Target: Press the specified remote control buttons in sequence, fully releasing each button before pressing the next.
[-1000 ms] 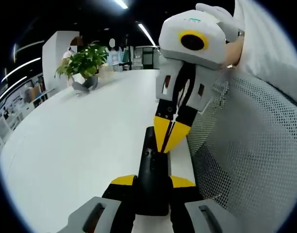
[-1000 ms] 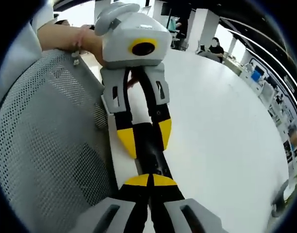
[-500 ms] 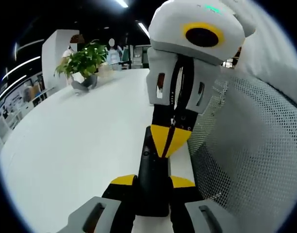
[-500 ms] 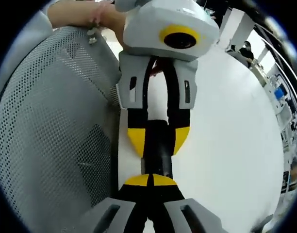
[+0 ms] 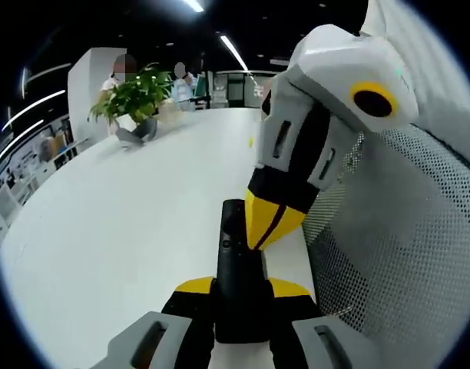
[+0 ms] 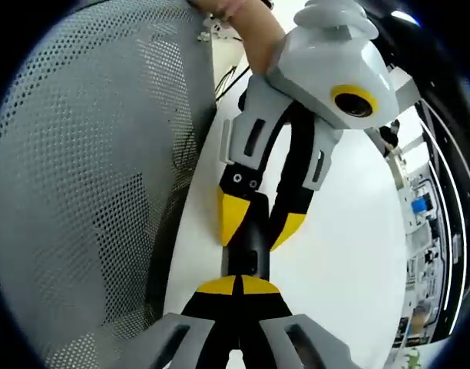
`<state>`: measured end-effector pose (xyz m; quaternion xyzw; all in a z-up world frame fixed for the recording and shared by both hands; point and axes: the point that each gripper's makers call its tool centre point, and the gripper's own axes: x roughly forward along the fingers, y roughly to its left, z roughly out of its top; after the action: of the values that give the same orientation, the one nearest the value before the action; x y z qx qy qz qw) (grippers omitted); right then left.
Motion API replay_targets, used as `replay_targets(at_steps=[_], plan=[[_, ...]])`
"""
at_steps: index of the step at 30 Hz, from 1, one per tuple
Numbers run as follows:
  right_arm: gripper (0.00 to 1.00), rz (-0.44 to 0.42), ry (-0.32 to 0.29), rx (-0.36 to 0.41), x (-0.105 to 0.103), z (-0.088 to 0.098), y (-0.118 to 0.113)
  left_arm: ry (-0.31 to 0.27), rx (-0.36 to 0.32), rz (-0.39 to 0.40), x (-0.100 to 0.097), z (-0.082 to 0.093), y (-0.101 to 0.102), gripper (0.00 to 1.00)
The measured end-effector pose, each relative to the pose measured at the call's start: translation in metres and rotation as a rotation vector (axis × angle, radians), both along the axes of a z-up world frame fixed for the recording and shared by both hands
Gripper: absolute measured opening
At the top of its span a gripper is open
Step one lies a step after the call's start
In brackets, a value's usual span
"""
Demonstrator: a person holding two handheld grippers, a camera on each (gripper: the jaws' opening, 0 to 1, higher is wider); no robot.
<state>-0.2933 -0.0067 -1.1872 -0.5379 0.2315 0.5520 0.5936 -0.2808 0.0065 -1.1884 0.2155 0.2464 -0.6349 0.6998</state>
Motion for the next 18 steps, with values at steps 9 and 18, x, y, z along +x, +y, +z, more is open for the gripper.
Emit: replay_targets(at_steps=[9,18], plan=[[0.0,-0.087,0.025,0.032,0.001,0.002,-0.008,-0.001,0.0,-0.007,-0.002,0.001,0.0,0.25],[0.0,-0.096,0.051,0.019,0.005,0.002,-0.005,0.004,-0.005,-0.01,-0.002,0.0,0.0,0.25]])
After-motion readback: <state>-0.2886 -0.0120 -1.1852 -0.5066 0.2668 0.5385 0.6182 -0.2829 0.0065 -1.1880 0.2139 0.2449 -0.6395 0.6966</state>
